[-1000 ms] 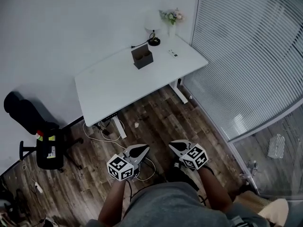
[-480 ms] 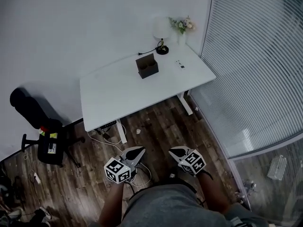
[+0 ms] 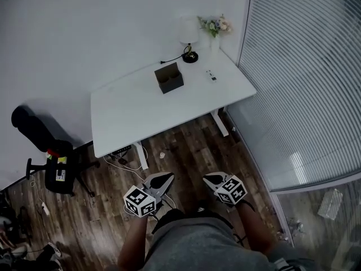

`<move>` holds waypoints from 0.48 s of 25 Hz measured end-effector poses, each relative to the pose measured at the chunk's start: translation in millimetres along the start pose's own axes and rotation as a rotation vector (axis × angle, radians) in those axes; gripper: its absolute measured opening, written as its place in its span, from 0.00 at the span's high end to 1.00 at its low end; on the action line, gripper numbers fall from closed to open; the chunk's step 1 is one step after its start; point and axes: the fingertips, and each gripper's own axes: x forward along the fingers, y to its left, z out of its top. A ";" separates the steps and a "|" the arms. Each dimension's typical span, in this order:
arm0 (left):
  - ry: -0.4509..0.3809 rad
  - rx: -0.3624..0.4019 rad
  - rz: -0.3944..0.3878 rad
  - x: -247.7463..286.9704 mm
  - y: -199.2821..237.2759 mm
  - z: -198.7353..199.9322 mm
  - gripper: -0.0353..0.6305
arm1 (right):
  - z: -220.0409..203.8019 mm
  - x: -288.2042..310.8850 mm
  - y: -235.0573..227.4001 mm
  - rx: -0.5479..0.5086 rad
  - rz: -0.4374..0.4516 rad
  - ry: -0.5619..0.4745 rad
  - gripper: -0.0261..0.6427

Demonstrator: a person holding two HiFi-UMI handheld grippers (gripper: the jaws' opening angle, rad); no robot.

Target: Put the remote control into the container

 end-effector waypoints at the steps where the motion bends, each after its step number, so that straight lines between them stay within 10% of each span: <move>1: 0.004 -0.001 -0.004 4.2 -0.4 -0.3 0.95 | 0.1 -1.9 -2.8 0.006 -0.001 -0.002 0.94; 12: 0.007 -0.006 -0.058 49.9 10.1 4.4 0.95 | -11.3 -15.7 -40.5 0.041 -0.058 0.012 0.94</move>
